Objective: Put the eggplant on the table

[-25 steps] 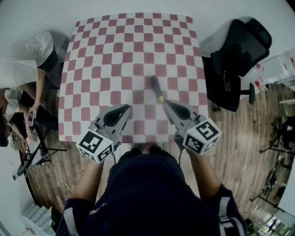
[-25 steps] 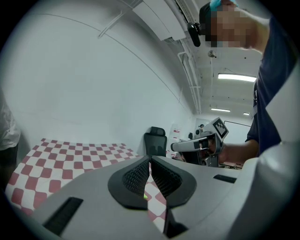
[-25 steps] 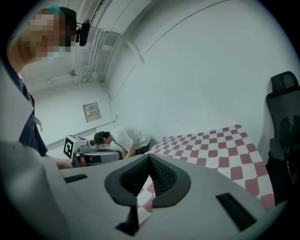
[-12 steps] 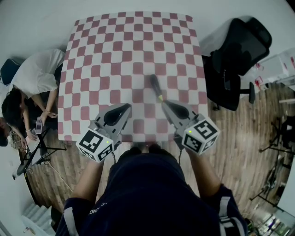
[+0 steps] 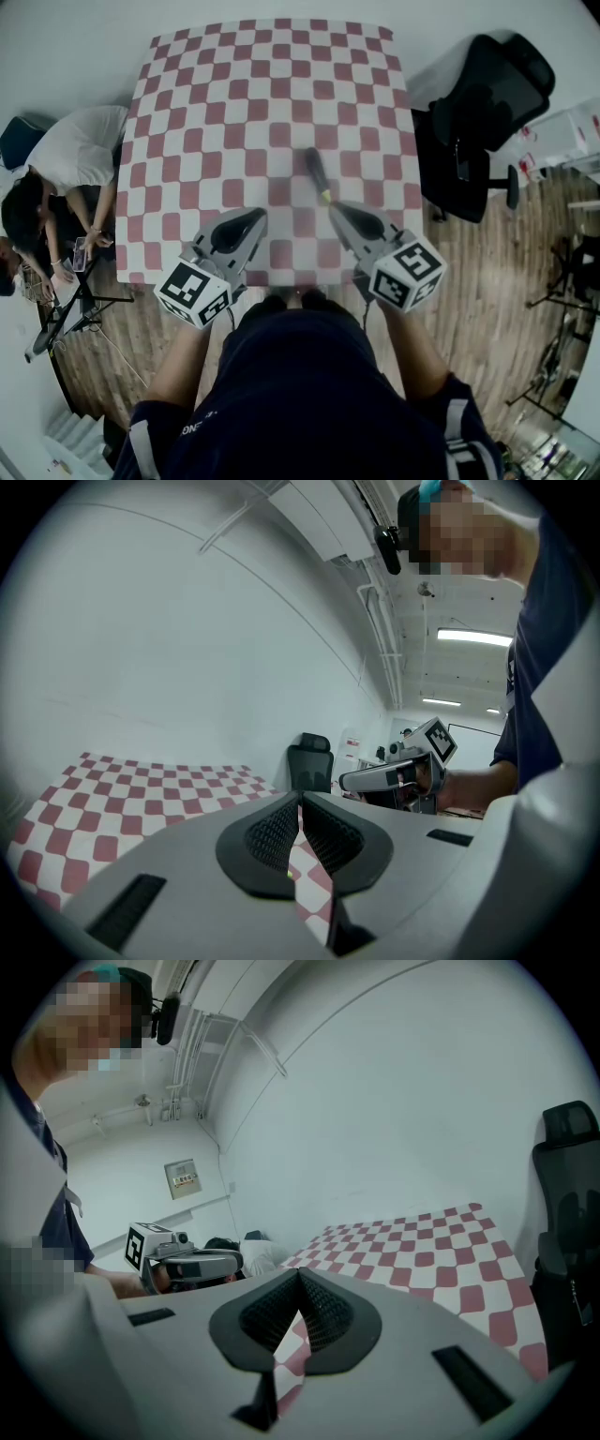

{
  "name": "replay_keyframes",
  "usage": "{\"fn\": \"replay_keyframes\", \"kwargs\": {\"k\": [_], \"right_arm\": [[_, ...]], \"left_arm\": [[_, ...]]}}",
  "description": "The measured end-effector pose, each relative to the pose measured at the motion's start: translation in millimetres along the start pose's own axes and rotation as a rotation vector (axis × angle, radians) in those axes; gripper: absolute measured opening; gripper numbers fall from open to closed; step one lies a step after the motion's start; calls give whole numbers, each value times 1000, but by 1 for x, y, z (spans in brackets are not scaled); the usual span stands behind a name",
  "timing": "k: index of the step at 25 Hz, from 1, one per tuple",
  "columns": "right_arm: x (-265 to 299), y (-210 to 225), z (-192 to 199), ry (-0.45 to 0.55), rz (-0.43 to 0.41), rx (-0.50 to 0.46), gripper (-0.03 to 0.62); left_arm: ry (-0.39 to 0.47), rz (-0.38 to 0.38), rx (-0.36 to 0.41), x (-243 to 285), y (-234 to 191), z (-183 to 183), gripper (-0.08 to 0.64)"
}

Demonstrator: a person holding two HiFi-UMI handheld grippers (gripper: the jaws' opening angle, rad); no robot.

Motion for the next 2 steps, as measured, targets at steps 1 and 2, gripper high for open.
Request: {"fn": "replay_keyframes", "kwargs": {"k": [1, 2], "right_arm": [[0, 1, 0, 0, 1, 1, 15], [0, 1, 0, 0, 2, 2, 15]], "left_arm": [[-1, 0, -2, 1, 0, 0, 35], [-1, 1, -4, 2, 0, 1, 35]]}}
Point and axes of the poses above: the fingertips, and each gripper's own axes: x forward along the fingers, y to its right, z out of its underside, the point moved 8 cm from there along -x, backward along the fingers, and after that the axes turned 8 degrees about x, right-handed, at the moved point
